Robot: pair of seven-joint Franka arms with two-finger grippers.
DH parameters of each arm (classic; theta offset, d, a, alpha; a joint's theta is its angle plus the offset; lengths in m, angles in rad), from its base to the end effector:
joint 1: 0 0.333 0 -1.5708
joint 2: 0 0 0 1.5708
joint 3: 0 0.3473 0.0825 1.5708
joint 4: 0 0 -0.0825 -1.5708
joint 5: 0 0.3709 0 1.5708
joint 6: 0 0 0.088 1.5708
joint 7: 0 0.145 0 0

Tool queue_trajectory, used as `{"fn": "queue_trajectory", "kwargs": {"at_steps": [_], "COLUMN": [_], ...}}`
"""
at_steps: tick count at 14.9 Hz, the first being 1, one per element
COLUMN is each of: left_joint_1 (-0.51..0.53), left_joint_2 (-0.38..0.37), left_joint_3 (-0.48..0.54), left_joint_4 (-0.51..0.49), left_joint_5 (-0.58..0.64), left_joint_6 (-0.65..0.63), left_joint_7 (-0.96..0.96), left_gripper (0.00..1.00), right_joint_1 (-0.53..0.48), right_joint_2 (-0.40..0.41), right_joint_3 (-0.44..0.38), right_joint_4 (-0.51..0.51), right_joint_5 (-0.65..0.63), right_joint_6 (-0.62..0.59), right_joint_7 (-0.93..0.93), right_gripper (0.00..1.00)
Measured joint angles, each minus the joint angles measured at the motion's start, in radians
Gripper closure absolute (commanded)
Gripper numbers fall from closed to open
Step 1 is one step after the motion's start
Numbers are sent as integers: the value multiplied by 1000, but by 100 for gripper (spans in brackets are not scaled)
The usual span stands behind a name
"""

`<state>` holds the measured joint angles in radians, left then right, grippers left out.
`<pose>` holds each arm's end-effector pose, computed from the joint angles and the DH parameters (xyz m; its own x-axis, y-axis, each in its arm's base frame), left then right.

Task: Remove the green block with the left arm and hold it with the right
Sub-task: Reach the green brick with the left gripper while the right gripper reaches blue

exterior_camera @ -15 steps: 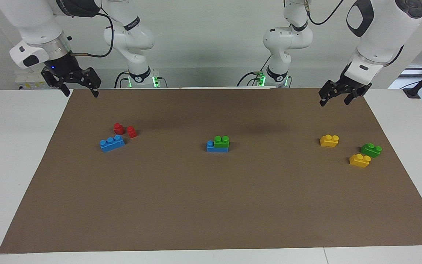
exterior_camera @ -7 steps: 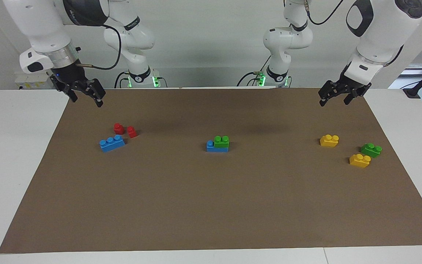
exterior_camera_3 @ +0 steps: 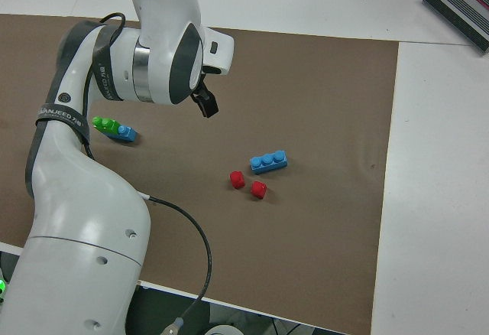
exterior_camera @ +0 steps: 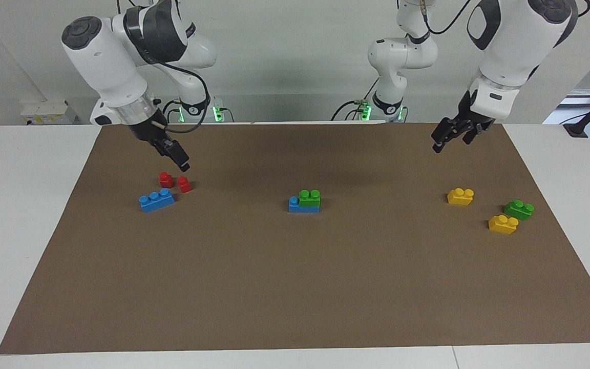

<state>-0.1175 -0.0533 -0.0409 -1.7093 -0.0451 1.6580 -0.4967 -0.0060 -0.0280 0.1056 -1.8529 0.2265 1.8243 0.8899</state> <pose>0.5211 -0.0900 0.5901 0.9420 0.3352 -0.0187 0.3357 -0.9412 0.0385 0.5358 0.0808 0.5268 0.6605 -0.7311 -0.1709 -0.7506 -0.6479 -0.1297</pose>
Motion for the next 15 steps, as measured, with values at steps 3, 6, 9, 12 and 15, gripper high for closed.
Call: {"fn": "queue_trajectory", "kwargs": {"at_steps": [3,6,9,12,15], "left_joint_1": [-78,-142,-214,-291,-352], "left_joint_2": [0,0,1,6,32], "left_joint_3": [-3,-4,-5,-7,-7], "left_joint_4": [-10,-38,-83,-145,-184], "left_joint_5": [0,0,0,0,0], "left_joint_6": [20,59,123,204,278], "left_joint_7": [-286,-545,-833,-1127,-1346], "left_gripper": [0,0,0,0,0], "right_joint_1": [55,92,106,148,222], "right_joint_2": [56,101,148,179,205], "right_joint_3": [1,1,1,1,1], "right_joint_4": [-16,-42,-53,-86,-124], "right_joint_5": [135,242,321,391,429], "right_joint_6": [87,151,181,292,416], "right_joint_7": [233,356,414,457,507], "right_gripper": [0,1,1,1,1]}}
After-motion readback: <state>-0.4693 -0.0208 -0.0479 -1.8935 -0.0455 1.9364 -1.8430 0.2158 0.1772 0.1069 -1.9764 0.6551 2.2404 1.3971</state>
